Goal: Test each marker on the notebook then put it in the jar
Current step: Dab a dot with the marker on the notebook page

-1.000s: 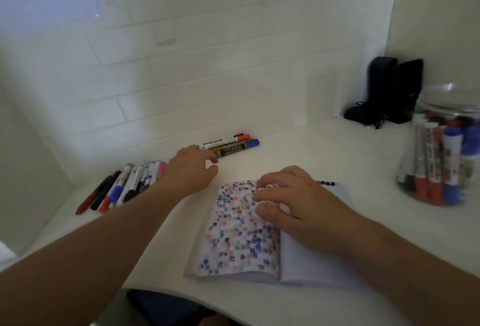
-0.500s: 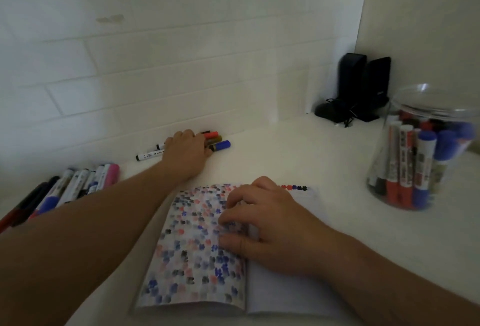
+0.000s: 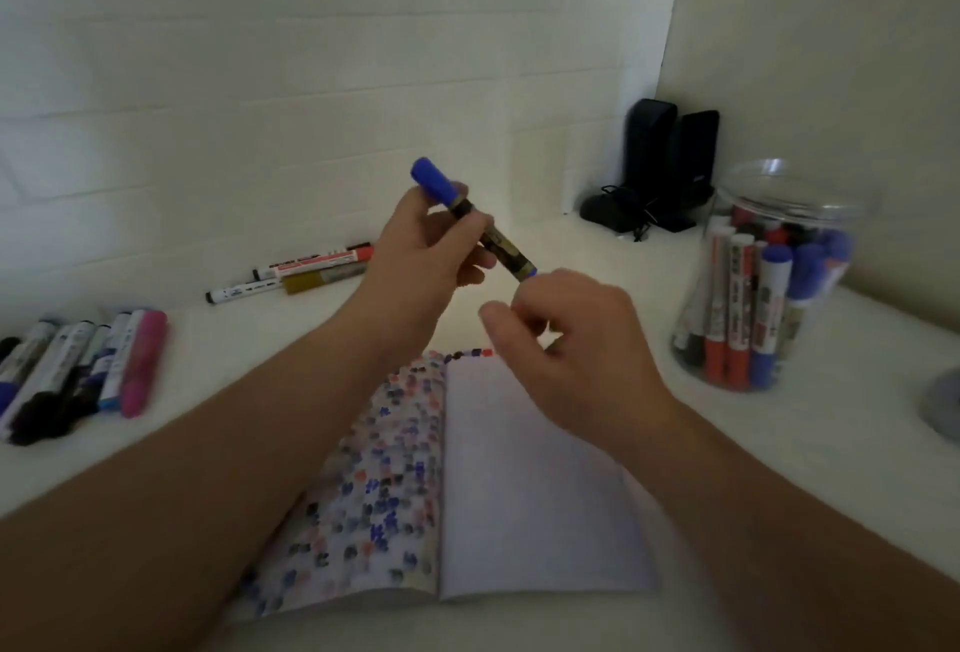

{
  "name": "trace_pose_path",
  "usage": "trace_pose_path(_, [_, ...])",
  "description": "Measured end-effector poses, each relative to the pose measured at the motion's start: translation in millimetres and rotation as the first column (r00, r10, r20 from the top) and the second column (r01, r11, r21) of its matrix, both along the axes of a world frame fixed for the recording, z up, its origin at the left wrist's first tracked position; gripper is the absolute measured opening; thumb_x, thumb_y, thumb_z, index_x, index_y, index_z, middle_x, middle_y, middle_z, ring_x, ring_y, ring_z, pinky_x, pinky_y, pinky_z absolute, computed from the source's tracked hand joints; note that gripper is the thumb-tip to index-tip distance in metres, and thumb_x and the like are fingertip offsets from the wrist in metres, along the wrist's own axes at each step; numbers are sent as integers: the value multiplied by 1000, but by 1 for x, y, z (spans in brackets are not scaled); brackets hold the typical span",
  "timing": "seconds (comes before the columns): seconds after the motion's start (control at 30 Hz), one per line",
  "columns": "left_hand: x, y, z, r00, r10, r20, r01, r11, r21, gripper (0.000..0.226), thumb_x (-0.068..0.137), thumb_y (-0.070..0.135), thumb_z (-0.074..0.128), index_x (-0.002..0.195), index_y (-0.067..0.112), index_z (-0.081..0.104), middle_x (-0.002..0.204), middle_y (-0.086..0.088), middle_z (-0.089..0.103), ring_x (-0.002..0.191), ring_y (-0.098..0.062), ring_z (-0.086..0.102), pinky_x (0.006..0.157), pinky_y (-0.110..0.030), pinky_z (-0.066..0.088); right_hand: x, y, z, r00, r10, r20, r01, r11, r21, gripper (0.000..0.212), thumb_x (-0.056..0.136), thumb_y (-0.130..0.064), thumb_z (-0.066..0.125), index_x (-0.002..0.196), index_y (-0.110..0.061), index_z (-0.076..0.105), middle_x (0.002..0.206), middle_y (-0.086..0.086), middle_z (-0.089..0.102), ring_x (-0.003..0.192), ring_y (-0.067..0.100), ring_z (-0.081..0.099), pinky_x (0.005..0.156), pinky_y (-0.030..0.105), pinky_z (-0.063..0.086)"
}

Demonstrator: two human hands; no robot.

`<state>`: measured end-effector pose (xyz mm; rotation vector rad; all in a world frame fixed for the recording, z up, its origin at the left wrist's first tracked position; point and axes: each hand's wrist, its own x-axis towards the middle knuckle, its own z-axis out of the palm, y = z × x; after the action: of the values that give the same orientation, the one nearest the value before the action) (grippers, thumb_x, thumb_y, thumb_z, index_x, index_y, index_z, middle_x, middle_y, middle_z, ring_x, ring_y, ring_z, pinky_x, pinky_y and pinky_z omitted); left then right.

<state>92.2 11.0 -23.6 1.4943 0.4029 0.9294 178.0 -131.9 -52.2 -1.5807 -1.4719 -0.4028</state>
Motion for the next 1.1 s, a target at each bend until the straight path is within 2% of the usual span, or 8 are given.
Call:
trace_pose_path(0.1, [-9,-1,-24,979,-203,-35,192,960,-203,16,98,8,65,113,11,60,102,-14,71,86,-20,71,83,-35,59,25,-1,-3,978,-205,24,206,978,-41,29,95,-52,55,102,-24,60,96,-7,57,92,15,50,78,26,39])
trace_pose_path(0.17, [-13,0,-32,940,-328,-89,299,923,-244,15,95,7,67,110,7,63,101,-16,70,88,-22,71,83,-32,59,34,0,-8,969,-206,138,235,938,-256,55,93,-60,52,140,-31,51,128,0,56,114,23,49,92,37,42])
trace_pose_path(0.23, [-17,1,-34,915,-387,-112,355,905,-234,18,89,8,69,107,4,65,100,-18,72,94,-28,72,89,-37,59,32,4,-7,985,-119,127,164,876,-453,59,96,-60,48,150,-36,42,130,-1,61,114,23,55,95,44,48])
trace_pose_path(0.4, [-26,8,-30,917,-183,-354,269,940,211,11,97,18,68,108,14,70,92,-5,77,88,-21,74,86,-39,62,40,4,-6,989,-86,121,138,833,-536,23,104,-24,58,127,-23,63,97,0,68,89,22,61,77,38,48])
trace_pose_path(0.53, [-27,12,-39,862,-15,-507,299,822,484,10,97,30,67,106,35,66,90,9,74,82,-9,71,81,-33,59,45,-1,-12,983,-99,157,173,798,-578,16,102,-18,55,113,-22,66,88,-4,62,81,17,55,72,34,41])
trace_pose_path(0.73, [-27,12,-43,828,-51,-559,393,763,512,7,101,27,62,104,32,66,95,21,74,93,4,67,81,-20,51,38,1,-14,994,-46,97,95,795,-599,26,106,-42,46,94,-27,63,74,-7,59,67,9,55,62,36,47])
trace_pose_path(0.97, [-27,15,-46,865,-28,-501,354,741,570,6,97,25,67,99,31,66,91,15,75,88,-6,70,82,-40,57,39,-1,-14,979,-79,186,175,792,-585,35,104,-59,38,121,-40,61,84,-11,67,74,7,60,64,36,50])
trace_pose_path(1.1, [-25,12,-45,871,-33,-491,334,772,541,3,98,30,64,98,33,64,87,17,75,82,-5,69,78,-34,57,44,-8,-6,993,-119,11,98,753,-650,24,103,-57,48,115,-36,50,83,-5,67,71,12,61,63,36,50])
